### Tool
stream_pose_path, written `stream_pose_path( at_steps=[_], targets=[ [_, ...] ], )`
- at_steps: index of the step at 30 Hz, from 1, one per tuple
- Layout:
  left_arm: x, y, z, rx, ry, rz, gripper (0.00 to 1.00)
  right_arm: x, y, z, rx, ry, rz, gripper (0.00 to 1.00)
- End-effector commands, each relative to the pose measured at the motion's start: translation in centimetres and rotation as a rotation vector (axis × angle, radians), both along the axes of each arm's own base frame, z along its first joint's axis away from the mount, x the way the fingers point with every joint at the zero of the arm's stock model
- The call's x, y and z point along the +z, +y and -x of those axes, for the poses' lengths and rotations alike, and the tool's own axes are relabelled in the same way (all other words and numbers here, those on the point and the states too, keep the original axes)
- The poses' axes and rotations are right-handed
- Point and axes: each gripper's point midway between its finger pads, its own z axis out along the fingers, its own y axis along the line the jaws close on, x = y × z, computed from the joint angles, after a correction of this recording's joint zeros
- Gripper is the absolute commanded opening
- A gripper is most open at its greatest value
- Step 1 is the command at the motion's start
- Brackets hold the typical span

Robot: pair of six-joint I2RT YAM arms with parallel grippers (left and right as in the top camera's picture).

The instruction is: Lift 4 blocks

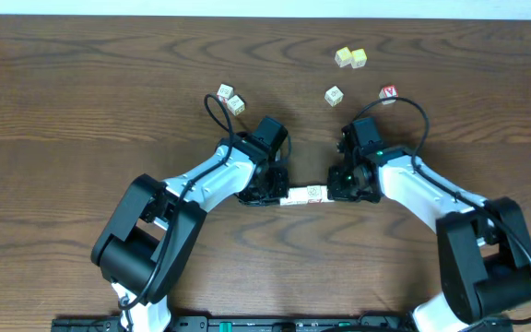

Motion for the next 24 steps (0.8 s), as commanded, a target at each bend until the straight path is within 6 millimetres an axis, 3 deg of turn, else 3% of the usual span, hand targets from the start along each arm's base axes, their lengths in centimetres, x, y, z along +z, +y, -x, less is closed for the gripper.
stream_pose_path(
  at_steps=[1, 4, 7, 15, 18, 24],
  targets=[
    [0.2, -0.9, 0.4, -0.022, -0.001, -0.002, 0.07, -0.9, 1.3, 1.4, 0.018, 0.06, -0.016, 0.01],
    [0.0, 0.4, 0.1, -0.004, -0.006, -0.055, 0.07, -0.6, -0.6, 1.3, -0.018, 0.072, 0.091, 0.01],
    [0.5, 3.0, -0.8, 0.056, -0.038, -0.15, 0.07, 0.8, -3.1, 1.0, -0.053, 0.097, 0.21, 0.01],
    [3.8, 7.2, -2.4, 0.146, -0.12, -0.23, 0.07, 3.9, -6.4, 0.4, -0.118, 0.151, 0.306, 0.01],
    [5.8, 9.4, -2.7, 0.19, -0.159, -0.265, 0.07, 5.7, -7.4, 0.7, -0.139, 0.183, 0.318, 0.01],
    [12.4, 12.9, -3.7, 0.318, -0.311, -0.209, 0.08, 11.0, -8.3, 2.8, -0.167, 0.222, 0.327, 0.01]
  ],
)
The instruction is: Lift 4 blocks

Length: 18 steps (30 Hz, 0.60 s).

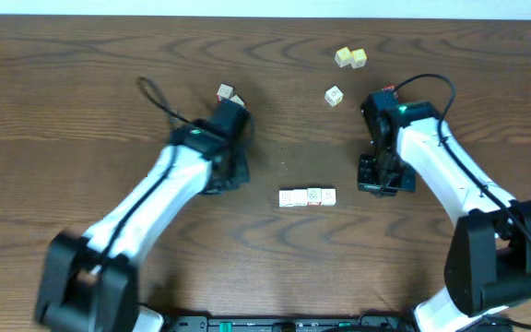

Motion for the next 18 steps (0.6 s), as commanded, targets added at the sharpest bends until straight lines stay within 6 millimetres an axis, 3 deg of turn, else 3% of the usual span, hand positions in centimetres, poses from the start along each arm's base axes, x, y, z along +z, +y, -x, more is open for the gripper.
stream_pose_path(
  at_steps=[1, 3, 4, 5, 7, 9, 10, 18],
  targets=[
    [4.8, 2.7, -1.2, 0.083, -0.155, 0.012, 0.15, 4.1, -0.4, 0.5, -0.034, -0.071, 0.005, 0.02],
    [7.0, 4.1, -1.4, 0.124, -0.222, 0.034, 0.32, 5.8, -0.8, 1.9, -0.056, -0.082, 0.005, 0.05],
    [7.9, 4.7, -1.4, 0.143, -0.25, 0.043, 0.47, 6.8, -0.9, 2.7, -0.06, -0.096, 0.001, 0.1],
    [8.8, 5.3, -1.5, 0.162, -0.277, 0.049, 0.54, 7.8, -1.1, 3.3, -0.07, -0.116, -0.003, 0.19],
    [10.2, 6.4, -1.4, 0.196, -0.32, 0.058, 0.61, 9.3, -1.2, 4.4, -0.086, -0.154, -0.02, 0.6],
    [10.9, 7.1, -1.3, 0.214, -0.344, 0.063, 0.72, 10.9, -1.5, 5.6, -0.117, -0.198, -0.034, 0.86],
    [11.1, 7.3, -1.3, 0.22, -0.35, 0.063, 0.73, 11.7, -1.6, 6.2, -0.137, -0.226, -0.043, 0.96],
    [10.8, 7.5, -0.8, 0.221, -0.328, 0.056, 0.78, 15.6, -2.3, 10.2, -0.198, -0.39, -0.113, 0.99]
  ],
)
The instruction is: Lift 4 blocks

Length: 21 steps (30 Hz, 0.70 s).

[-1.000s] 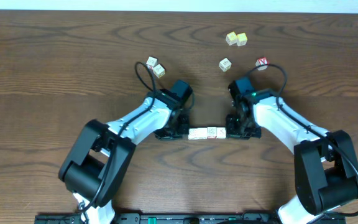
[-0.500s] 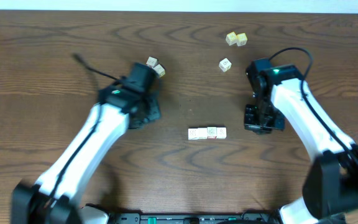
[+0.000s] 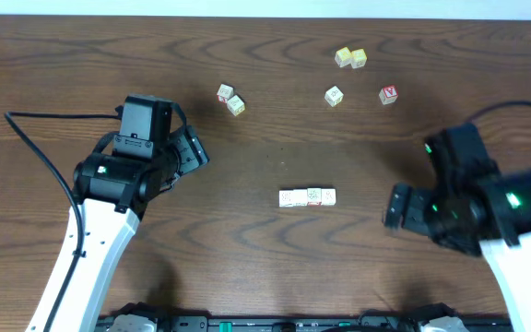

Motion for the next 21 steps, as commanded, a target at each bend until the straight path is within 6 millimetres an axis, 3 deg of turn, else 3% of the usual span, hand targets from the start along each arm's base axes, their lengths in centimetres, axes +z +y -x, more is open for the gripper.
stream_pose_path(
  at_steps=[1, 8, 16, 21],
  targets=[
    [0.2, 0.2, -0.2, 0.007, -0.004, -0.008, 0.78, 1.5, -0.1, 0.7, -0.039, -0.08, -0.034, 0.99],
    [0.2, 0.2, -0.2, 0.007, -0.004, -0.008, 0.78, 2.7, 0.0, 1.8, -0.033, -0.156, -0.076, 0.99],
    [0.2, 0.2, -0.2, 0.007, -0.004, -0.008, 0.79, 2.7, 0.0, 1.9, -0.032, -0.159, -0.076, 0.99],
    [0.2, 0.2, -0.2, 0.007, -0.004, -0.008, 0.79, 2.8, -1.7, 1.6, -0.024, -0.183, 0.031, 0.99]
  ],
)
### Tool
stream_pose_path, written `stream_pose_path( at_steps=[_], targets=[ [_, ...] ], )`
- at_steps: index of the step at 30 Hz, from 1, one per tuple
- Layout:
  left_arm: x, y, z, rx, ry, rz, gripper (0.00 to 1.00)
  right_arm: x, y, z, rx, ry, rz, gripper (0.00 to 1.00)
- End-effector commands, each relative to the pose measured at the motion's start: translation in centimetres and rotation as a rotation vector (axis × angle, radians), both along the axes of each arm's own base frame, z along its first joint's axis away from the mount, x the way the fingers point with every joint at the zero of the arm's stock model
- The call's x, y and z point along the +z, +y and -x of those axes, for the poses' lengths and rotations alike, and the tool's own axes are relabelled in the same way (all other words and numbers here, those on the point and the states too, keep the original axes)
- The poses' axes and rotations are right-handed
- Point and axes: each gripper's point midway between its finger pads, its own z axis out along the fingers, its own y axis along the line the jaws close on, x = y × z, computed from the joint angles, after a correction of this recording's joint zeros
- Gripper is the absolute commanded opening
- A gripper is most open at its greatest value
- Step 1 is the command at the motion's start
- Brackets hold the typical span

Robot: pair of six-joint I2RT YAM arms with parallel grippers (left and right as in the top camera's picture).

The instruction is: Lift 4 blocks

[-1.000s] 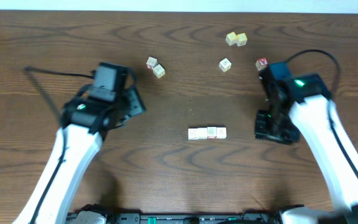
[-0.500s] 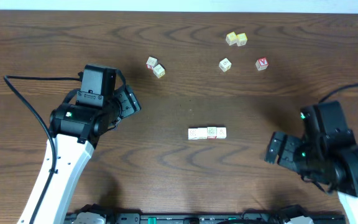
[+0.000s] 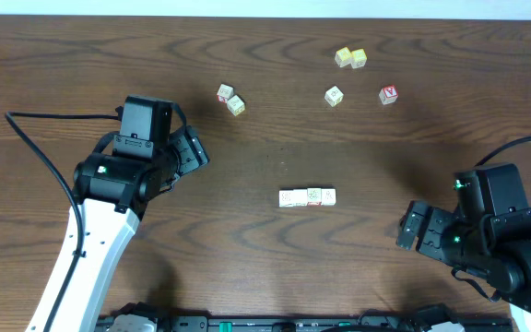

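A short row of several pale blocks [image 3: 307, 196] lies end to end on the wooden table [image 3: 275, 267], a little below its middle. Nothing touches the row. My left gripper [image 3: 195, 151] hangs high at the left, well away from the row, its fingers apart and empty. My right gripper [image 3: 410, 229] is near the front right, also clear of the row, fingers apart with nothing between them.
Loose blocks lie at the back: a pair [image 3: 230, 98] left of centre, a yellowish pair [image 3: 350, 57] further right, a single pale block [image 3: 334, 95] and a red-marked block [image 3: 389, 94]. A black cable [image 3: 53, 118] trails from the left arm.
The right arm has drawn back a little further toward the front right corner. The left arm and the row of blocks stand as before.
Both grippers first stood at the two ends of the block row in the middle of the table. Then they were apart from it, with the row lying on the table. After that both arms were raised out to the sides, and the row has stayed in place.
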Motion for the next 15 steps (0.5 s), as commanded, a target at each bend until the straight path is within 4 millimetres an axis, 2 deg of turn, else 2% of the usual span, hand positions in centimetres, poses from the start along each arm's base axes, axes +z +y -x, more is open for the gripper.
stream_pose_path(
  at_steps=[1, 5, 10, 15],
  targets=[
    [0.2, 0.2, -0.2, 0.007, -0.005, -0.008, 0.79, 0.6, -1.7, -0.4, -0.021, -0.042, 0.096, 0.99],
    [0.2, 0.2, -0.2, 0.007, -0.005, -0.008, 0.79, 1.2, -1.9, -2.4, -0.038, -0.136, 0.107, 0.99],
    [0.2, 0.2, -0.2, 0.007, -0.005, -0.008, 0.79, 2.5, -1.8, -5.1, 0.011, -0.378, 0.08, 0.99],
    [0.2, 0.2, -0.2, 0.007, -0.005, -0.008, 0.79, 2.0, -2.1, -6.1, 0.063, -0.61, 0.068, 0.99]
  ],
)
